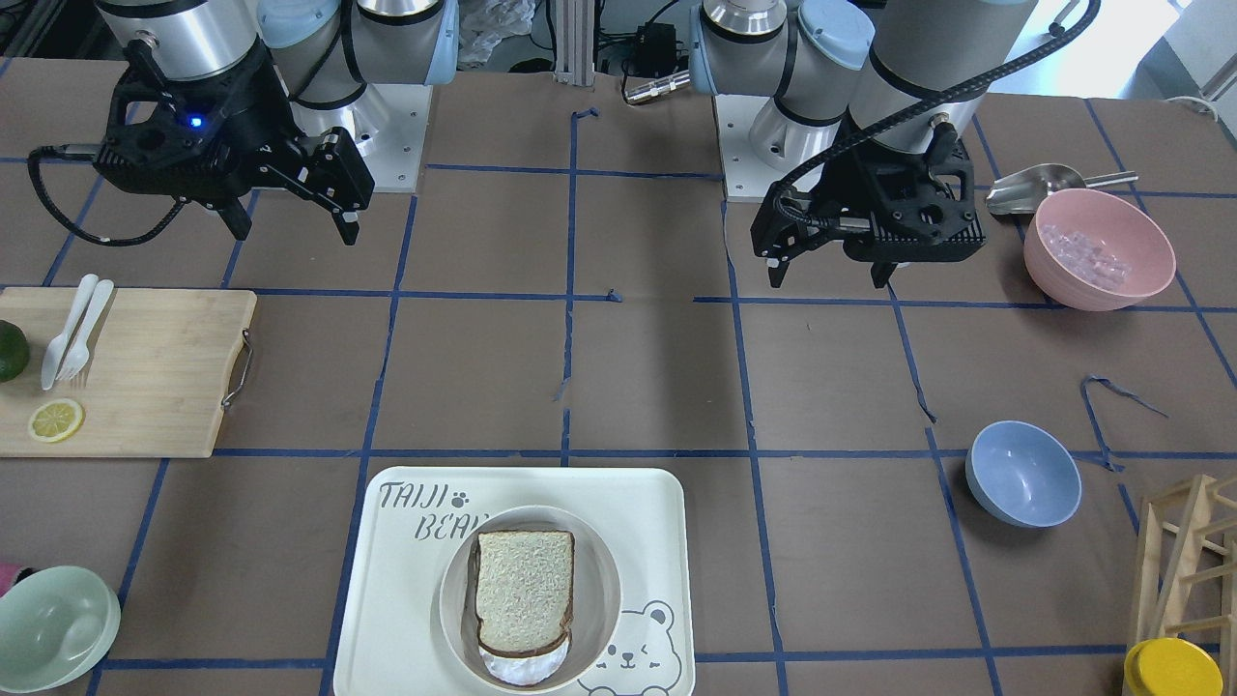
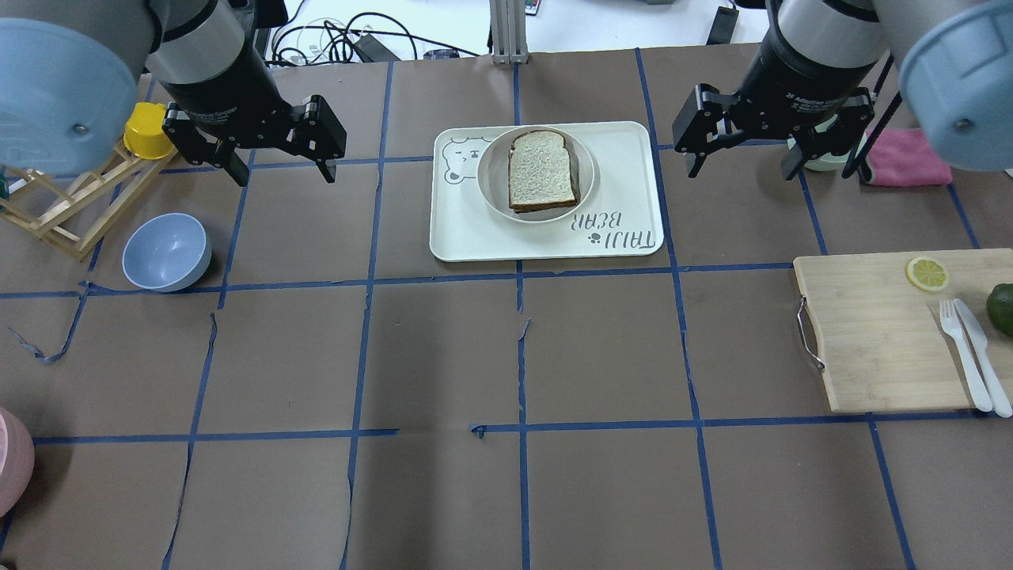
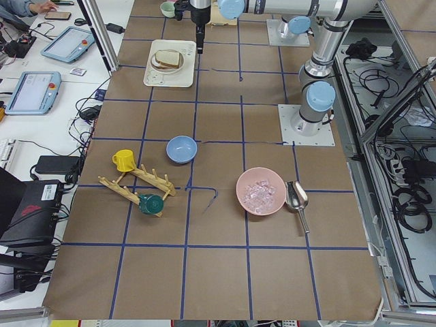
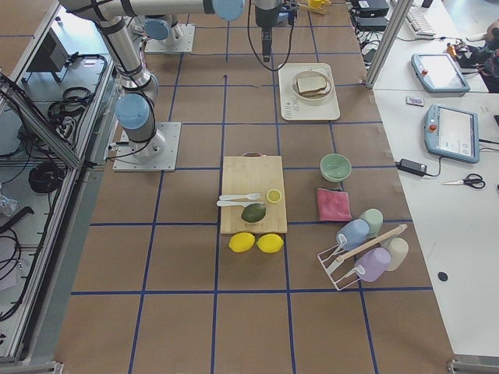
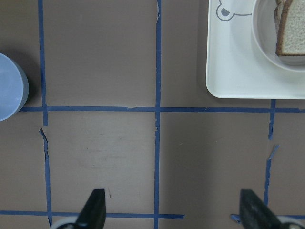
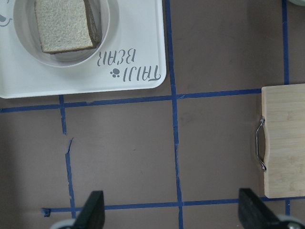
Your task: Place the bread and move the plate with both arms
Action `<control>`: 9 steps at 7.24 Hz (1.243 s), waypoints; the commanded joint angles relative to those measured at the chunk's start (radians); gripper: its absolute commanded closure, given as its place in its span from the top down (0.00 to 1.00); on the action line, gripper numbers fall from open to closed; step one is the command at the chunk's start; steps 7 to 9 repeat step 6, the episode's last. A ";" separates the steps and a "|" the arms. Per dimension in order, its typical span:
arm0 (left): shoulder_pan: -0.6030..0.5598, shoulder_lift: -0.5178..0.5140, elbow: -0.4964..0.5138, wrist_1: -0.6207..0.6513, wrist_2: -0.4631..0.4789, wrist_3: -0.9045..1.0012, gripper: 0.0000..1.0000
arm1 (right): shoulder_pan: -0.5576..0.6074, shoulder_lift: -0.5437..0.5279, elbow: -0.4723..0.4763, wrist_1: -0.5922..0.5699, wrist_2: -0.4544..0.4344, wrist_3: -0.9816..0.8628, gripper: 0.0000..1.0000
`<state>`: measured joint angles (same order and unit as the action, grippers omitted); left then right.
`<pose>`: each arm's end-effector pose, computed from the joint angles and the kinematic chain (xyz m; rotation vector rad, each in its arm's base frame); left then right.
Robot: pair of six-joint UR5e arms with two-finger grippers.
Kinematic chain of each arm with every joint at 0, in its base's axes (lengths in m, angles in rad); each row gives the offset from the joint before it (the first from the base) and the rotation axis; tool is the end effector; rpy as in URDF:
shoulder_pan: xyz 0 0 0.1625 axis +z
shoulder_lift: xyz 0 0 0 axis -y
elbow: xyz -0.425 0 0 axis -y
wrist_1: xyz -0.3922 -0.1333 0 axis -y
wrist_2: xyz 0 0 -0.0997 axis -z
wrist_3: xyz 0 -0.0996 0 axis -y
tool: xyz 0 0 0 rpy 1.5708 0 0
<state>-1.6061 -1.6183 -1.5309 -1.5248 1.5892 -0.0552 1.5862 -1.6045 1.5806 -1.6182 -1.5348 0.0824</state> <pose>-0.1496 -0.5109 0.4884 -0.0316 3.1242 -0.0612 0.1443 -0.4821 0.5045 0.1018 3.0986 -0.1077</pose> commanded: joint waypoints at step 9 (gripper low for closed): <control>0.000 0.000 0.000 0.000 0.000 0.002 1.00 | -0.006 0.064 -0.002 -0.134 0.039 0.005 1.00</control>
